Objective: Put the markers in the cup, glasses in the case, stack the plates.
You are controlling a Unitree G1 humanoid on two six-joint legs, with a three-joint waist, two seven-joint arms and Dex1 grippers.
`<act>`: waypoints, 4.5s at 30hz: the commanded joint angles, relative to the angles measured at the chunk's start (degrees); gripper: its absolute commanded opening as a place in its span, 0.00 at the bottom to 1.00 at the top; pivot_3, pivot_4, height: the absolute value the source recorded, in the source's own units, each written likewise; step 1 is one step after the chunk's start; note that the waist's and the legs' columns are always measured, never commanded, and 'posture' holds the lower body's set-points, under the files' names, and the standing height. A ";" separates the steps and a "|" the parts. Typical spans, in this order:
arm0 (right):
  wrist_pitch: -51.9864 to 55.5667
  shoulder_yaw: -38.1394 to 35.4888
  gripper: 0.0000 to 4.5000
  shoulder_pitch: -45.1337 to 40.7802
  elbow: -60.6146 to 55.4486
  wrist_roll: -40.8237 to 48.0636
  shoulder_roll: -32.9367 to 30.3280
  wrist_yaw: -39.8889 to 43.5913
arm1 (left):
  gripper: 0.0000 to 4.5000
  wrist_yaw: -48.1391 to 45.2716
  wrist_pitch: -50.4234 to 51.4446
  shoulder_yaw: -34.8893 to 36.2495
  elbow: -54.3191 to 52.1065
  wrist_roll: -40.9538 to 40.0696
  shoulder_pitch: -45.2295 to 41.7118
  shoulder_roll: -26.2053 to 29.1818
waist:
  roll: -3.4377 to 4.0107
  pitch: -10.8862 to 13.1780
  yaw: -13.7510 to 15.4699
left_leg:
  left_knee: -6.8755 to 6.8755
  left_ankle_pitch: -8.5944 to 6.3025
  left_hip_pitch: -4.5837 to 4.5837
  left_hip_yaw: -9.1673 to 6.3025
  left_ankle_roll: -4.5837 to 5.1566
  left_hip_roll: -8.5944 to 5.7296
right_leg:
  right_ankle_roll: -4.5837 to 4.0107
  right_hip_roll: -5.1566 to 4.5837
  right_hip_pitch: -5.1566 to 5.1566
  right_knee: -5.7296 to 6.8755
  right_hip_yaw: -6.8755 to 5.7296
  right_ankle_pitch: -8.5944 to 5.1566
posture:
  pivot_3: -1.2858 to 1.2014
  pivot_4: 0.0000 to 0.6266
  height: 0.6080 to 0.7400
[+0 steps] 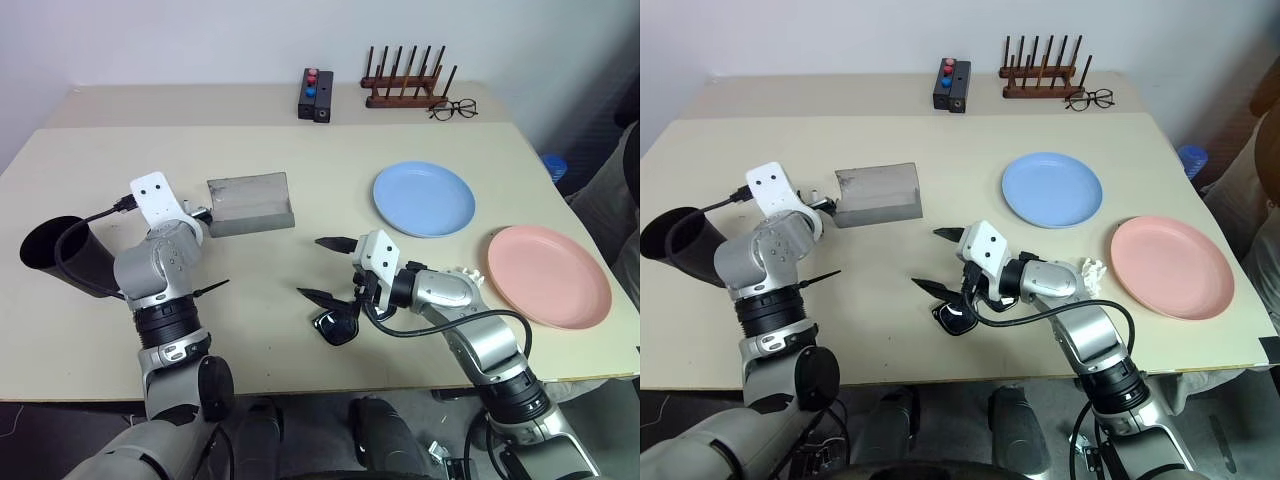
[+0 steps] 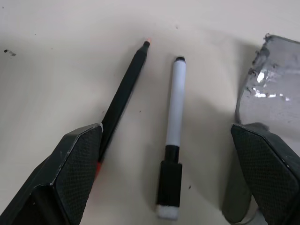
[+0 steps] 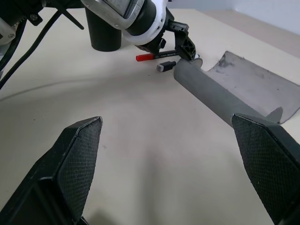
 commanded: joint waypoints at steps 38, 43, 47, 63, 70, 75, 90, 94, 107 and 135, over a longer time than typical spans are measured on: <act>-0.49 -0.15 1.00 1.13 -2.83 -0.34 0.64 -1.89 | 0.49 -1.79 2.67 5.04 3.88 -3.46 -3.34 -2.46 | 0.00 0.00 0.13 | -0.01 0.01 -0.01 -0.01 -0.03 0.00 | 0.00 -0.01 0.00 -0.04 -0.03 0.00 | 0.52 0.24 1.00; -0.51 -0.14 1.00 1.42 -2.94 -0.39 0.67 -2.17 | 0.49 -1.33 2.76 6.08 4.10 -4.09 -3.78 -2.57 | 0.00 0.00 0.00 | -0.02 0.02 0.00 0.00 -0.03 0.00 | 0.00 -0.01 0.00 -0.04 -0.03 0.00 | 0.52 0.24 1.00; -0.60 -0.19 1.00 1.43 -2.80 -0.49 0.70 -2.21 | 0.49 -0.10 2.32 6.84 4.56 -3.71 -4.04 -2.67 | 0.00 0.00 -0.01 | -0.02 0.02 0.00 0.00 -0.03 0.00 | 0.00 -0.01 0.00 -0.03 -0.03 0.00 | 0.52 0.24 1.00; -0.98 -0.41 1.00 1.12 -2.11 -0.69 0.45 -1.74 | 0.00 8.77 7.26 10.43 7.01 -0.53 -8.91 -2.80 | -0.01 0.00 -0.16 | -0.08 0.02 0.01 -0.01 -0.04 0.00 | 0.02 -0.01 -0.02 -0.04 -0.03 0.00 | 0.52 0.24 1.00; -1.03 -0.48 1.00 1.01 -2.14 -0.76 0.34 -1.59 | 0.00 6.95 5.06 9.11 6.79 -1.11 -8.81 -2.23 | 0.00 0.00 -0.21 | -0.09 0.03 0.02 -0.01 -0.05 0.00 | 0.03 -0.01 -0.02 -0.04 -0.03 0.01 | 0.52 0.24 1.00; -1.14 -0.66 1.00 0.64 -1.90 -0.79 0.35 -1.45 | 0.00 0.24 -3.48 3.50 3.60 -2.07 -7.70 -1.01 | -0.01 0.01 -0.11 | -0.09 0.03 -0.01 0.00 -0.06 0.00 | 0.03 -0.01 -0.03 -0.05 -0.03 0.01 | 0.52 0.24 1.00; 0.18 -3.88 1.00 -1.53 -1.96 2.43 0.87 -1.24 | 0.00 -5.23 -36.79 -1.98 -18.19 7.60 7.74 10.94 | -0.03 0.02 -0.13 | -0.15 0.04 -0.03 0.01 -0.07 0.01 | 0.02 -0.02 -0.06 -0.08 -0.02 0.01 | 0.52 0.24 1.00; -0.29 -4.06 1.00 -2.25 -0.71 2.64 0.54 -0.64 | 0.00 -4.55 -35.45 3.83 -24.01 6.11 14.99 10.73 | -0.03 0.01 0.13 | -0.12 0.04 -0.02 0.01 -0.07 0.01 | 0.01 -0.03 -0.02 -0.08 -0.03 0.01 | 0.52 0.24 1.00; 0.40 -4.86 1.00 -5.85 -1.21 8.39 3.04 2.85 | 0.00 -5.59 -37.53 5.97 -32.18 5.96 29.94 6.78 | -0.05 0.00 0.00 | -0.08 0.03 -0.01 0.00 -0.06 0.01 | -0.07 -0.03 -0.01 -0.08 -0.02 -0.01 | 0.52 0.24 1.00; 4.11 -2.97 1.00 -8.24 -6.25 13.68 3.92 4.39 | 0.39 -4.15 -43.23 4.00 -26.65 6.34 32.71 1.58 | -0.07 -0.01 -0.05 | -0.09 0.03 -0.02 0.01 -0.06 0.01 | -0.17 -0.03 -0.03 -0.08 -0.02 -0.06 | 0.52 0.24 1.00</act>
